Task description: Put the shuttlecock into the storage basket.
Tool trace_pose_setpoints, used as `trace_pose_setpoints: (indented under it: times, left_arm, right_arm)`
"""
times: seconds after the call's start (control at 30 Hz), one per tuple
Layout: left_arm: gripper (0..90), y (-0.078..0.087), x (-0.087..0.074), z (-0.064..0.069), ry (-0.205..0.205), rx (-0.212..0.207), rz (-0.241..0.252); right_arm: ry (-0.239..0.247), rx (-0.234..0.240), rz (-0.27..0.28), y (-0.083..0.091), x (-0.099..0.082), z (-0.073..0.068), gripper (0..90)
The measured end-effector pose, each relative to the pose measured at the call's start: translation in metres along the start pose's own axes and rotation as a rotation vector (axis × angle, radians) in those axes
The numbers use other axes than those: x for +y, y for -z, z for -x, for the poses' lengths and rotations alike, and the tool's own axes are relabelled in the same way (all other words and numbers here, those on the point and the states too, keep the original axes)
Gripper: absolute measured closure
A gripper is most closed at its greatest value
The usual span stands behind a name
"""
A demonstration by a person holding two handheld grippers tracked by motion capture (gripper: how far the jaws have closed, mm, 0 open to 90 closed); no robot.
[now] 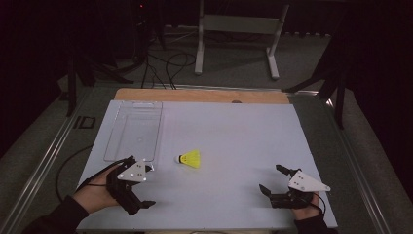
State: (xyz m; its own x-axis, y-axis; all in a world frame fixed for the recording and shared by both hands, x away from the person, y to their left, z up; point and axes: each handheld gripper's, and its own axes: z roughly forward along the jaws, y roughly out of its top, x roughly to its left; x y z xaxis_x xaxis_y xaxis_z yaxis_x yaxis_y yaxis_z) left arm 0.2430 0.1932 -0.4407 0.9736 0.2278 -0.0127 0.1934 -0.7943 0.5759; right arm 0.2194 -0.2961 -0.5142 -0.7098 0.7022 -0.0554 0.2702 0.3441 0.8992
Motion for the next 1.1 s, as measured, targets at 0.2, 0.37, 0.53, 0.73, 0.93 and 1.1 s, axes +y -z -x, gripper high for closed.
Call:
trace_pose_setpoints:
  times: [0.2,0.37,0.53,0.73,0.93,1.1]
  left_arm:
    - [0.0,-0.002,0.012,-0.003,-0.037,-0.019,-0.049]
    - [0.0,-0.001,0.021,-0.003,-0.059,-0.029,-0.061]
    - [0.0,-0.002,0.032,-0.009,-0.083,-0.049,-0.085]
    - [0.0,-0.006,0.041,-0.016,-0.101,-0.064,-0.104]
    - [0.0,-0.008,0.052,-0.022,-0.126,-0.066,-0.101]
    - [0.0,-0.006,0.062,-0.03,-0.143,-0.067,-0.1]
  right_arm:
    - [-0.002,0.002,0.002,0.0,0.0,0.0,9.3]
    - [-0.002,0.001,0.002,0.0,0.0,0.0,9.3]
    - [0.001,0.001,0.002,0.0,0.0,0.0,9.3]
    - [-0.002,0.002,0.001,0.0,0.0,0.0,9.3]
    - [-0.001,0.003,0.001,0.001,0.0,0.0,9.3]
    - [-0.003,0.006,0.0,0.0,0.0,0.0,9.3]
